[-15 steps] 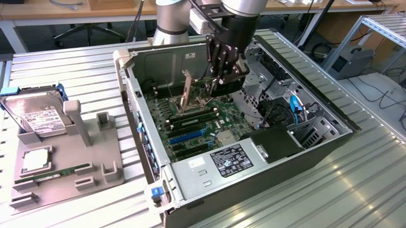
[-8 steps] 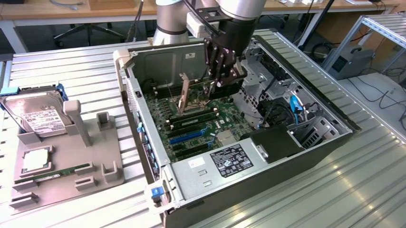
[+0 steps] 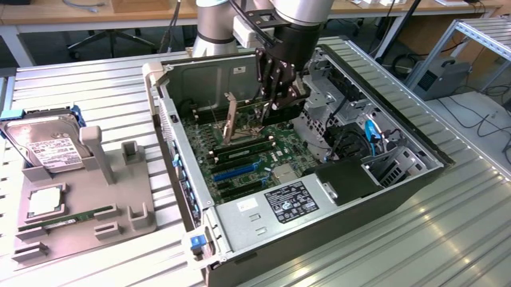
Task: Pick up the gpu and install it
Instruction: 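Insert the gpu into the slot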
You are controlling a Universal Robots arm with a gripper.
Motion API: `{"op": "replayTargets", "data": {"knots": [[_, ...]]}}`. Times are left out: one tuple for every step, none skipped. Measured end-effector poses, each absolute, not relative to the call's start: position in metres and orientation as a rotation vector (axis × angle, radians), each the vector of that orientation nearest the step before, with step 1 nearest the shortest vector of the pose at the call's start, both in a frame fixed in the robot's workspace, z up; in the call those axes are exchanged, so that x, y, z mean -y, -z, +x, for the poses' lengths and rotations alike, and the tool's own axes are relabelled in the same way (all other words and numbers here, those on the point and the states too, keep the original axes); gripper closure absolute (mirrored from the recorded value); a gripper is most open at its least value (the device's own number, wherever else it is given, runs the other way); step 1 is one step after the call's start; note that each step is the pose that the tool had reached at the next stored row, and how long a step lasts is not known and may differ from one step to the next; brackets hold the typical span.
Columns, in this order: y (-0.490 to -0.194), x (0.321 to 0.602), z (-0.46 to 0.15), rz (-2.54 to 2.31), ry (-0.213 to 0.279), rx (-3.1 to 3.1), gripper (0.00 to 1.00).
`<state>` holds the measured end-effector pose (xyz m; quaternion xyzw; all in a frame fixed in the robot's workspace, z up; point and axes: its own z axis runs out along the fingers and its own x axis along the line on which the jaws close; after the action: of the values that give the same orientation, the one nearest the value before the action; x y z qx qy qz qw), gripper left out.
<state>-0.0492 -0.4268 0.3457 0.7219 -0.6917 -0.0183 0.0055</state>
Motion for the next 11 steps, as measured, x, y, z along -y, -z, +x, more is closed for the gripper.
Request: {"op": "replayTargets", "data": {"knots": [[-0.3454,0.4269,-0.0518,2.260,0.057,2.165,0.73],[-0.3452,0.4269,-0.0541,2.260,0.057,2.165,0.73],[-0.3451,0.4269,-0.0542,2.260,0.057,2.166,0.73],[-0.3451,0.4269,-0.0543,2.260,0.057,2.165,0.73],[-0.3451,0.4269,-0.0545,2.260,0.057,2.166,0.73],[-0.3451,0.4269,-0.0547,2.260,0.057,2.166,0.73],[-0.3451,0.4269,-0.0548,2.260,0.057,2.165,0.73],[-0.3451,0.4269,-0.0551,2.260,0.057,2.165,0.73],[-0.3451,0.4269,-0.0552,2.260,0.057,2.165,0.73],[-0.3451,0.4269,-0.0553,2.260,0.057,2.165,0.73],[-0.3450,0.4269,-0.0554,2.260,0.057,2.166,0.73]]}}
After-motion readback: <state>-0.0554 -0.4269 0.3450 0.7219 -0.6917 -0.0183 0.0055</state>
